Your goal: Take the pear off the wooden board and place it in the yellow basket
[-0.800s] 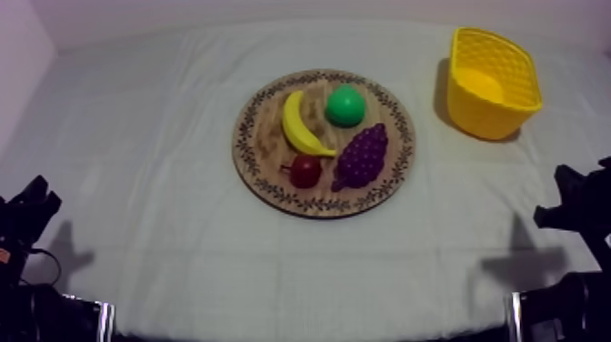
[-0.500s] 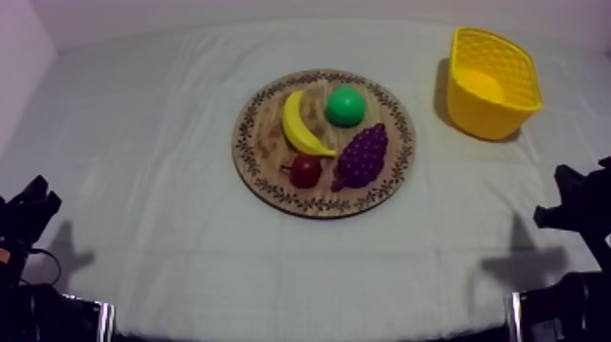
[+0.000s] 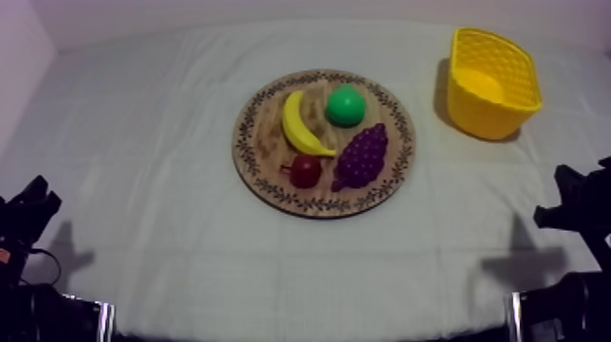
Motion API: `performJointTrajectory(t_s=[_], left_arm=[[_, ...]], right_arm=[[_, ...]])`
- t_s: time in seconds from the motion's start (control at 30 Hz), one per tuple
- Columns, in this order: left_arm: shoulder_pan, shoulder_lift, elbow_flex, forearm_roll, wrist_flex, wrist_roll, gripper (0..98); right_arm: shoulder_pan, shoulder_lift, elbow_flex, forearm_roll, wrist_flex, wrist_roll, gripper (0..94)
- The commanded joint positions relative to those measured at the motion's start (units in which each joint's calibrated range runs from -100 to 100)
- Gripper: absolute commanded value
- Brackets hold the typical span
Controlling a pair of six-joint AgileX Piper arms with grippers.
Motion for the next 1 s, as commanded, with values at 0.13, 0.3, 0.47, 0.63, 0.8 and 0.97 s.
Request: performJointTrajectory(t_s=[0.13,0.3,0.47,0.63,0.8,0.97], left_arm=[[0.0,0.0,0.0,0.00,0.0,0.0,0.1],[0.0,0.0,0.0,0.00,0.0,0.0,0.1],[0.0,0.0,0.0,0.00,0.0,0.0,0.1],[0.0,0.0,0.0,0.00,0.0,0.0,0.1],[0.0,0.0,0.0,0.00,0.0,0.0,0.1],[0.0,0.0,0.0,0.00,0.0,0.0,0.1]], right_arm=[[-0.3,0.0,0.0,-0.1,0.5,-7.3,0.6],[-0.9,0.0,-0.1,-0.3,1.5,-7.0,0.6],[-1.6,0.0,-0.3,0.7,3.7,-4.0,0.6],[-2.7,0.4,-1.1,3.8,5.7,-5.1,0.6],[-3.4,4.2,-7.2,5.1,6.5,-6.1,0.6],[-6.0,16.0,-22.7,6.6,8.1,-9.2,0.6]])
